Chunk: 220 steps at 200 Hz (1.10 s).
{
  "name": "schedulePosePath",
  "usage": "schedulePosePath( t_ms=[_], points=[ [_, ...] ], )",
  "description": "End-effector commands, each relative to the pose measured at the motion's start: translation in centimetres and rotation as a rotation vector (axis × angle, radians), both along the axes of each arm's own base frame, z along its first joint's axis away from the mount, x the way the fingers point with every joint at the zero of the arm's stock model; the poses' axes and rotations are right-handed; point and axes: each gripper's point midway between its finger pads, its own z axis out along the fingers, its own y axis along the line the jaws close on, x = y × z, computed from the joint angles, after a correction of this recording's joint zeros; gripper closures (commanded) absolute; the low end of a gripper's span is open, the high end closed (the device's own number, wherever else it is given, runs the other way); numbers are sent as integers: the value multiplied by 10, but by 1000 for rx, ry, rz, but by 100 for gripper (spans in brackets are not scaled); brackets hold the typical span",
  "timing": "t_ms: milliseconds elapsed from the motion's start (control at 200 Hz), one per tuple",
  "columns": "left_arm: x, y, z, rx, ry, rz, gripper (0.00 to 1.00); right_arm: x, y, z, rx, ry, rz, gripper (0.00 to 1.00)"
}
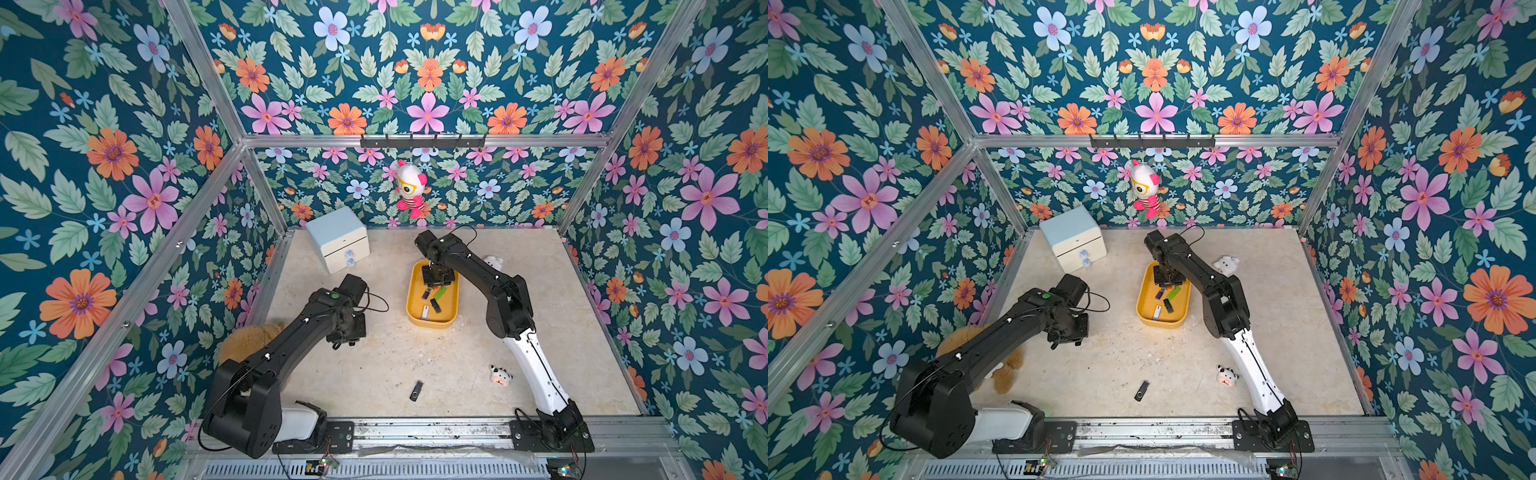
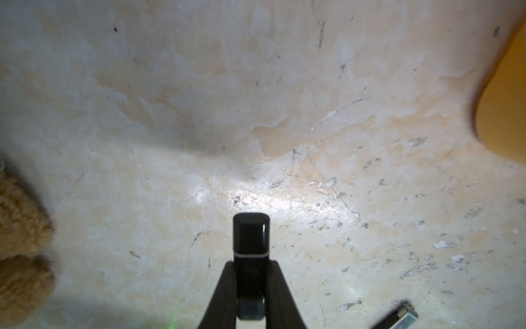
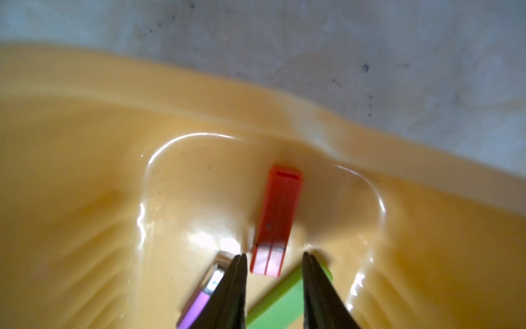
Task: Put the usb flash drive into the storage box
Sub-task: Place the USB flash in the storage box.
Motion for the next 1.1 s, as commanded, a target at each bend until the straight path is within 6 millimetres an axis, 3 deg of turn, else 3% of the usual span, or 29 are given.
schedulePosePath(
  t_ms=[0, 240, 375, 515, 680, 695, 849, 1094],
  points=[
    [11, -7, 16, -23, -30, -9, 100, 7, 0, 32, 26, -86, -21, 63],
    [58, -42, 53, -49, -110, -98, 100, 0, -24, 106, 41, -237, -68, 59],
    [85, -74, 66, -51, -136, -163, 100, -18, -52, 130, 41, -272, -127, 56],
    [111, -108, 75, -64, -163, -217, 100, -49, -93, 127, 52, -255, -234, 52],
    [135, -144, 74, -67, -161, -283, 100, -90, -132, 107, 64, -235, -332, 43],
    [136, -148, 73, -71, -157, -288, 100, -94, -136, 115, 79, -255, -340, 42],
    [148, -174, 59, -89, -147, -317, 100, -125, -155, 106, 84, -240, -394, 31],
    [164, -208, 32, -76, -138, -366, 100, -153, -178, 109, 126, -283, -463, 19]
  ],
)
